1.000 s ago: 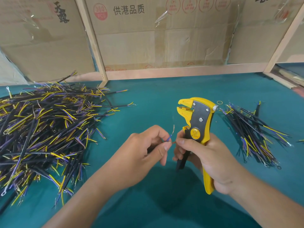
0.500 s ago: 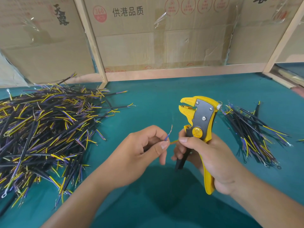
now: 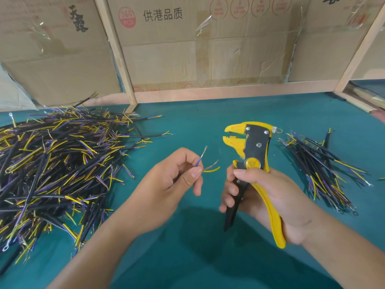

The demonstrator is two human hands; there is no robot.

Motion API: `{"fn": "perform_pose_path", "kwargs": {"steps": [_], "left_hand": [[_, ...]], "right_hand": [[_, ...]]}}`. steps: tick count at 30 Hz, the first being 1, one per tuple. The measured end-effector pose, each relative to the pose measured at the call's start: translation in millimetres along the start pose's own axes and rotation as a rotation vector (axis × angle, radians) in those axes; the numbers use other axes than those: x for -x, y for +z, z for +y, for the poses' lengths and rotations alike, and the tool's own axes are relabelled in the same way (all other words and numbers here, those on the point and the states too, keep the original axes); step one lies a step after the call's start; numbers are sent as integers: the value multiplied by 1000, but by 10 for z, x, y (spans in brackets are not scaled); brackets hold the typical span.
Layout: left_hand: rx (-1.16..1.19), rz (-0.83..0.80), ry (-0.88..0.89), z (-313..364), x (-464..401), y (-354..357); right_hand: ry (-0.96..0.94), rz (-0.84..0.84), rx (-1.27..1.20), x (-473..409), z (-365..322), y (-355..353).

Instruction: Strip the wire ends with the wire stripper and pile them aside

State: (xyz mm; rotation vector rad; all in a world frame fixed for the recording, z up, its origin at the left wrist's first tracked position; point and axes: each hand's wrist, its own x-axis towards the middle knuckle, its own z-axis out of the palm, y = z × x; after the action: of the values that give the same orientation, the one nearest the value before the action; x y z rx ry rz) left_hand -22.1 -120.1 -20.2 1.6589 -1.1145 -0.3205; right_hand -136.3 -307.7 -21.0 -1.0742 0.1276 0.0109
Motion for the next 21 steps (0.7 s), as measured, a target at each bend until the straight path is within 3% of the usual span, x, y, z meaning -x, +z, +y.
{"fn": "perform_pose_path", "kwargs": {"steps": [4, 11, 17, 21], "left_hand": [[-86, 59, 32, 20, -6, -33], [-349, 203, 130, 64, -9, -88], [-530, 223, 154, 69, 0, -84], [-616, 229, 155, 62, 11, -99]], "right_hand": [[103, -90, 12, 39, -25, -31], [172, -109, 248, 85, -16, -134], [241, -315, 79, 77, -26, -63], [244, -339, 73, 73, -18, -57]]}}
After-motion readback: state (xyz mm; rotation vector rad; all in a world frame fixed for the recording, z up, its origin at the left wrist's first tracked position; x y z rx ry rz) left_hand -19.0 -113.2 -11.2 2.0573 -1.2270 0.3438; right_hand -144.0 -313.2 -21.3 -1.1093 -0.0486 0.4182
